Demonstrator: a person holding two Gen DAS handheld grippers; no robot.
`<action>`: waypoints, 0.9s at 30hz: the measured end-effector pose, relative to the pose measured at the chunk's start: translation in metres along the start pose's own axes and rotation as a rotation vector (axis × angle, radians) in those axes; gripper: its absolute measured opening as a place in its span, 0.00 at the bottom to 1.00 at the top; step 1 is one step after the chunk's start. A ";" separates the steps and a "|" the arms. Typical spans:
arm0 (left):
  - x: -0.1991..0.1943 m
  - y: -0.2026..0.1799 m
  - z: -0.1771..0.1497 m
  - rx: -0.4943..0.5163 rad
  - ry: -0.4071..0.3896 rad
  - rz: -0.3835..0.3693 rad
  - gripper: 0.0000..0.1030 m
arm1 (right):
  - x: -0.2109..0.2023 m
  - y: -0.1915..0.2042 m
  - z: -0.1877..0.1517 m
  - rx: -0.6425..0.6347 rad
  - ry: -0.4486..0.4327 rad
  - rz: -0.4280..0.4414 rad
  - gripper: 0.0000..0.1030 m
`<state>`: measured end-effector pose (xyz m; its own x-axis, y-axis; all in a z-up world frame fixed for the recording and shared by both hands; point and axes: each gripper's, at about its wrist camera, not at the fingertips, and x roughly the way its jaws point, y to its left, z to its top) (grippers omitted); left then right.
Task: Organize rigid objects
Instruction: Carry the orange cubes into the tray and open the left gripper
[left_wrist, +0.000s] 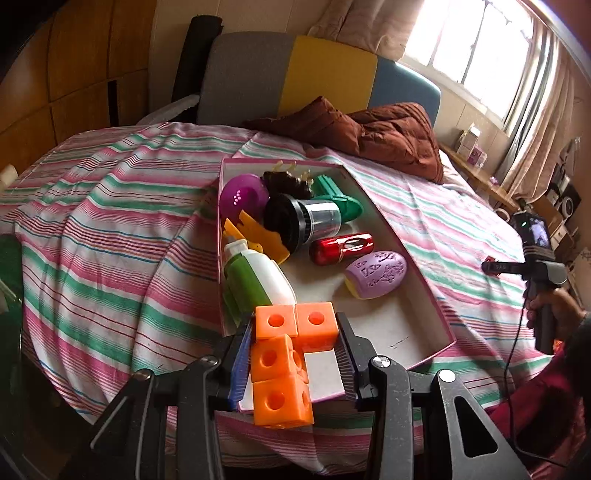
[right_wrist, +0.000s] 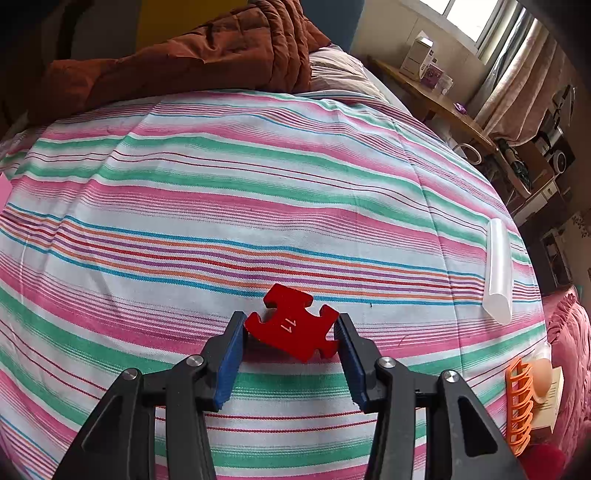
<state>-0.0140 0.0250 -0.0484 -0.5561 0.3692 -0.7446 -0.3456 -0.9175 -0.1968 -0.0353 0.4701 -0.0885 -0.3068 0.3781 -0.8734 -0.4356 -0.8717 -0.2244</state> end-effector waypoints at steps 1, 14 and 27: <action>0.003 -0.001 0.000 0.004 0.005 0.001 0.40 | 0.000 0.000 0.000 -0.001 0.000 -0.001 0.47; 0.031 -0.001 -0.001 0.030 0.061 0.001 0.41 | 0.001 0.000 0.000 -0.006 -0.001 -0.006 0.47; 0.014 0.000 0.004 0.028 0.009 0.065 0.41 | 0.001 0.000 0.000 -0.008 0.000 -0.009 0.47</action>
<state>-0.0250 0.0303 -0.0559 -0.5715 0.3073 -0.7609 -0.3299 -0.9351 -0.1299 -0.0357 0.4706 -0.0896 -0.3032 0.3863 -0.8711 -0.4313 -0.8708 -0.2361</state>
